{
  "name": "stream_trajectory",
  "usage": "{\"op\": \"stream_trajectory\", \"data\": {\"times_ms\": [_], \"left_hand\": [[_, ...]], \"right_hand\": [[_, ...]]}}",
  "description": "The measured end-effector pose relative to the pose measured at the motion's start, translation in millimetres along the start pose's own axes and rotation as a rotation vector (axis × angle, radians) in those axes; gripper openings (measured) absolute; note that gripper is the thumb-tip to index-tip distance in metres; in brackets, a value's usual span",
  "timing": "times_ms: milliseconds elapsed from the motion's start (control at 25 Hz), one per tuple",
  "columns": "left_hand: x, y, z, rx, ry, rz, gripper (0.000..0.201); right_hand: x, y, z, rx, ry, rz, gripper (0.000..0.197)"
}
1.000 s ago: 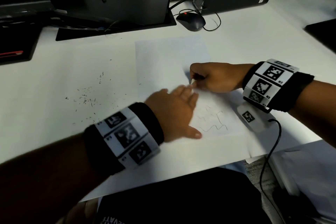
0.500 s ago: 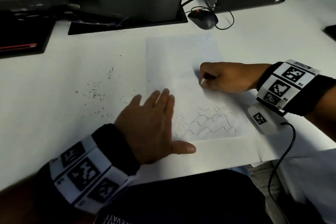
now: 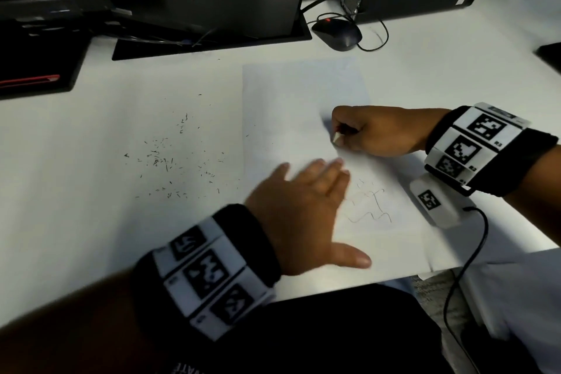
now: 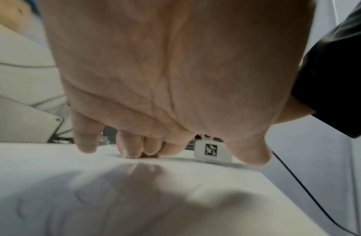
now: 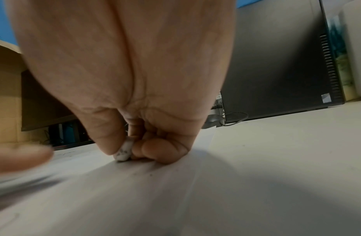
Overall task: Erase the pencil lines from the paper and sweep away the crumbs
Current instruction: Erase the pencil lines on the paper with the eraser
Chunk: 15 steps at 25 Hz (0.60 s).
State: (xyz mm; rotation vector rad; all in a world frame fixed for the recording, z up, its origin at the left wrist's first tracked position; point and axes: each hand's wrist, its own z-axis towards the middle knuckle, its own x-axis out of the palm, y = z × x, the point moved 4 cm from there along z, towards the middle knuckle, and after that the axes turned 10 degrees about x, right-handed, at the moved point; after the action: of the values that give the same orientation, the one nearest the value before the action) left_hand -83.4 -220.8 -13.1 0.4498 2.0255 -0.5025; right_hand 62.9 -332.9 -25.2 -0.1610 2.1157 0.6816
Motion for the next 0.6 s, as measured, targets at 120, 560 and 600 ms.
{"op": "stream_trajectory", "data": {"times_ms": [120, 560, 600], "left_hand": [[12.9, 6.0, -9.8, -0.092, 0.136, 0.024, 0.122], [3.3, 94.6, -11.6, -0.177, 0.17, 0.075, 0.122], [5.9, 99.0, -10.9, -0.178, 0.175, 0.059, 0.125]], "right_hand": [[0.5, -1.4, 1.1, 0.008, 0.005, 0.005, 0.014], [-0.6, -2.2, 0.3, -0.019, -0.03, -0.043, 0.005], [-2.1, 2.6, -2.5, -0.047, -0.052, -0.059, 0.004]]}}
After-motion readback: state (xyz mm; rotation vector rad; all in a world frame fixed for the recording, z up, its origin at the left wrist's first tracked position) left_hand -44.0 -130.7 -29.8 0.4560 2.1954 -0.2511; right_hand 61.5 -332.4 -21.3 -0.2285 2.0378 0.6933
